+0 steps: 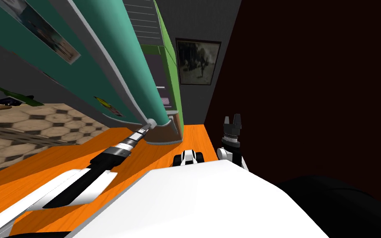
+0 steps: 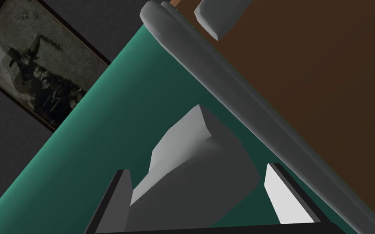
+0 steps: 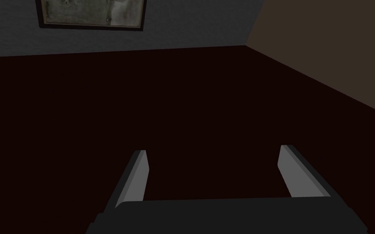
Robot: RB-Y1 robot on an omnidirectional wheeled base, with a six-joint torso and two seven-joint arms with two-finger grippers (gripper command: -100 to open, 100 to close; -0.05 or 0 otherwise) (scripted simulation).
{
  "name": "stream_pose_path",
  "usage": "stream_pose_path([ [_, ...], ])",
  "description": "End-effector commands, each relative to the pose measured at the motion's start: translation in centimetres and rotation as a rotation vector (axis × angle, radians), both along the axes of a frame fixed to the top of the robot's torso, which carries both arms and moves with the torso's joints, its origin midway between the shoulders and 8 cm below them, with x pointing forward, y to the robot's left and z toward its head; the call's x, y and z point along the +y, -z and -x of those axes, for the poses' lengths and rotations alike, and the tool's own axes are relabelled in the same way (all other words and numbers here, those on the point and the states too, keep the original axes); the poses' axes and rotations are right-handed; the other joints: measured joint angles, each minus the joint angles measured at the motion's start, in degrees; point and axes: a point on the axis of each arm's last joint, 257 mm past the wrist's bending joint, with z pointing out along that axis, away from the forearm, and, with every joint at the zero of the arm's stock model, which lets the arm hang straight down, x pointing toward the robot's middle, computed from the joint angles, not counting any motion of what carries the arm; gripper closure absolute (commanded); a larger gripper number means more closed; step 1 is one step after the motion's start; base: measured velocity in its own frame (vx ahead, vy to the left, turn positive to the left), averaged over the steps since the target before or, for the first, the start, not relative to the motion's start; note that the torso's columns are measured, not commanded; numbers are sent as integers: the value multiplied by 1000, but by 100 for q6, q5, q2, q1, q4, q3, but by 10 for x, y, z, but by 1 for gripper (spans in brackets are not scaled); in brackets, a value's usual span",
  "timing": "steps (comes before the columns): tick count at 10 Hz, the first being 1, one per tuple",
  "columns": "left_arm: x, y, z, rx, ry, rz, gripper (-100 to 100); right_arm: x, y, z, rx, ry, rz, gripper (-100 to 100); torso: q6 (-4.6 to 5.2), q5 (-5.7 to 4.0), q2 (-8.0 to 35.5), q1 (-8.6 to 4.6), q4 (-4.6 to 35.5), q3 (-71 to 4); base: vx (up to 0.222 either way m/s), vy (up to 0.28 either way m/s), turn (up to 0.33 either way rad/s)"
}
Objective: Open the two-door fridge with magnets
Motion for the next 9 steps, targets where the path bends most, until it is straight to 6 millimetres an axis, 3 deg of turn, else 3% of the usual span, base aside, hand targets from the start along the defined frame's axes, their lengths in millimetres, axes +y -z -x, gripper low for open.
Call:
stream_pose_path([
  [1,-29,-6,11,-8,91,9,100,0,0,0,0,0,0,0,12,-4,-22,-27,-12,-12,-279,285,-23],
  [2,-20,-1,9,4,63,2,100,0,0,0,0,0,0,0,21,-15,-14,-44,-5,-13,-141,134,-25],
  [4,-40,-1,16,5,136,-1,100,0,0,0,0,0,0,0,30,-18,-54,-77,-31,-34,-134,183,-63],
  [7,-48,-2,19,4,170,-1,100,0,0,0,0,0,0,0,12,3,-7,19,1,-6,-141,225,-48],
  [9,-66,-3,27,2,237,0,100,0,0,0,0,0,0,0,11,-4,-45,20,1,-36,-140,232,-57],
])
